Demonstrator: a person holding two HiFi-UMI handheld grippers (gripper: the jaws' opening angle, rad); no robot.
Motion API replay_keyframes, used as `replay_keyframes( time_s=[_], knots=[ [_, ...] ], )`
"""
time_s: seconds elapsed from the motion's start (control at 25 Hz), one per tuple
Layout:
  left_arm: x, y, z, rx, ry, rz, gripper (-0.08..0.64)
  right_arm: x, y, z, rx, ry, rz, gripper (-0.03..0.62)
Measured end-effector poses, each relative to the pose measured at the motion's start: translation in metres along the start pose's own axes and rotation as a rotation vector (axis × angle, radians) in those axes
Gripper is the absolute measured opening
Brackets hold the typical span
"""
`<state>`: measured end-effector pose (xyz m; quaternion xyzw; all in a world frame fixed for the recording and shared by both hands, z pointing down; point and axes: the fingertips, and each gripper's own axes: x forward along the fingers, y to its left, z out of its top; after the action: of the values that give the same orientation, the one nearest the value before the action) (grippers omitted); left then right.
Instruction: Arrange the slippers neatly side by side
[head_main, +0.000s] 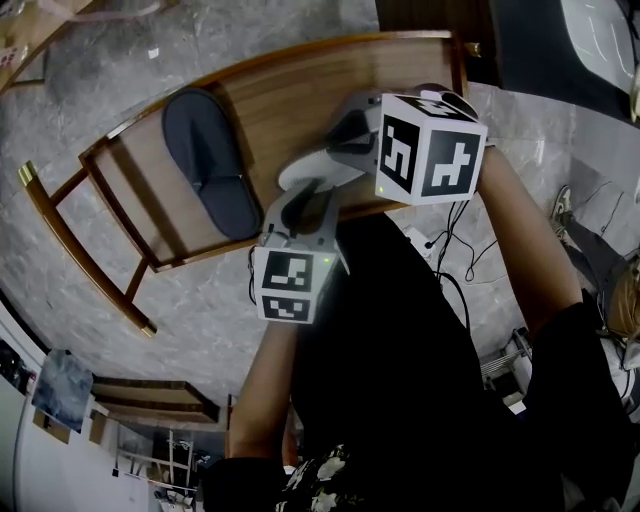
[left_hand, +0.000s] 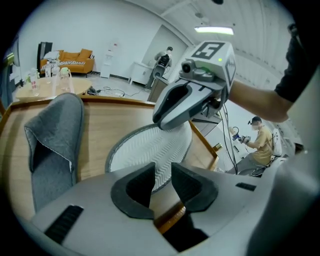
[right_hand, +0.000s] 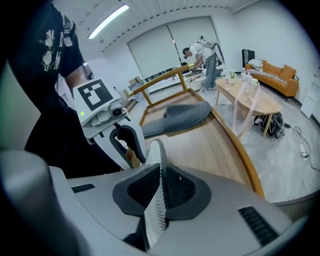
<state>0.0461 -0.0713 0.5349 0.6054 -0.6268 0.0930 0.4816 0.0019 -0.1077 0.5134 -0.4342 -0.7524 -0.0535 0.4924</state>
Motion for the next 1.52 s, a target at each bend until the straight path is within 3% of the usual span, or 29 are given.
replay_keyframes(
  time_s=[0.16, 0.36, 0.56, 0.76, 0.92, 1.08, 1.52],
  knots=[
    [-0.002, 0.001, 0.009, 0.023, -0.027, 0.022, 0.092, -0.016, 0.0, 0.007, 0.054, -0.048, -0.08, 0.031],
    [-0.002, 0.011, 0.019, 0.047, -0.054, 0.058, 0.091, -0.042, -0.004, 0.017, 0.198, -0.163, -0.196, 0.021],
    [0.0, 0.035, 0.038, 0.045, -0.104, 0.123, 0.077, -0.052, -0.01, 0.008, 0.402, -0.243, -0.25, 0.021],
    [0.008, 0.045, 0.056, 0.067, -0.133, 0.149, 0.077, -0.058, -0.008, -0.003, 0.531, -0.313, -0.271, 0.02],
    [0.014, 0.047, 0.072, 0.036, -0.175, 0.16, 0.075, -0.066, -0.007, -0.001, 0.576, -0.366, -0.289, 0.02],
    [0.025, 0.043, 0.087, 0.058, -0.189, 0.144, 0.064, -0.072, -0.006, 0.002, 0.584, -0.389, -0.287, 0.02],
    [0.041, 0.047, 0.087, 0.073, -0.155, 0.137, 0.063, -0.048, 0.004, 0.007, 0.644, -0.465, -0.184, 0.012]
  ],
)
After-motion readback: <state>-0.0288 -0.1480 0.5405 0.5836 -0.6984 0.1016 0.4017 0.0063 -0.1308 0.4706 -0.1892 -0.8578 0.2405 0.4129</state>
